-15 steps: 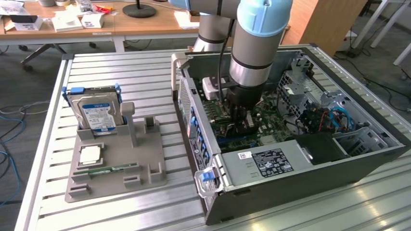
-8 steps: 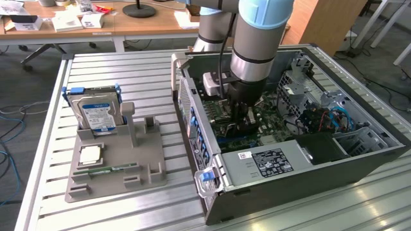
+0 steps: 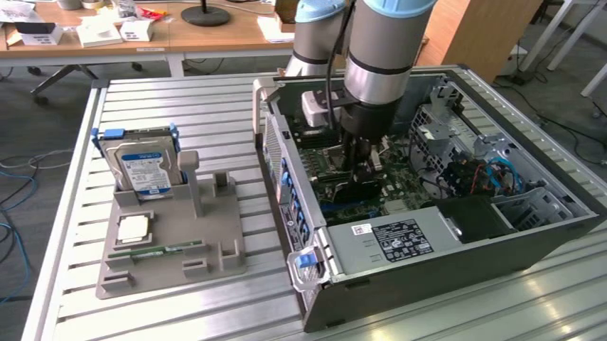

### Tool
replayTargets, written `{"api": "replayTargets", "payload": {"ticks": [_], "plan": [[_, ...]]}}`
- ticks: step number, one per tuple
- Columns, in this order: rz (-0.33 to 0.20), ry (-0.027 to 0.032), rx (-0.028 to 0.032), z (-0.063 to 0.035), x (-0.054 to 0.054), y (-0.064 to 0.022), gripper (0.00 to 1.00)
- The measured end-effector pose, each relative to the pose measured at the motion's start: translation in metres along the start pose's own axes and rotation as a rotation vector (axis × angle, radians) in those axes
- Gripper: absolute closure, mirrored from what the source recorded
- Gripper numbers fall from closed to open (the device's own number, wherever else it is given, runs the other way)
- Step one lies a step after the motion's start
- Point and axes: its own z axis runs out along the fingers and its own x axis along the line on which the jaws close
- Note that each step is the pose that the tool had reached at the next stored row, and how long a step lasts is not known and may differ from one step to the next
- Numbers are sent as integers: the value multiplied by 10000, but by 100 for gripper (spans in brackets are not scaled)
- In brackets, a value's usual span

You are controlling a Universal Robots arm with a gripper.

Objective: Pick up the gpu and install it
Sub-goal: 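Insert the gpu into the slot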

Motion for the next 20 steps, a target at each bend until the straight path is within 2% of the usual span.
{"api": "replayTargets", "payload": {"ticks": [8, 16, 17, 19, 20], "plan": [[35, 3, 2, -154, -60, -12, 60], [54, 12, -4, -157, -63, -15, 60], [57, 15, -42, -156, -66, -21, 60], [60, 44, -172, -154, -70, -41, 60], [63, 57, -257, -153, -71, -55, 60]]}}
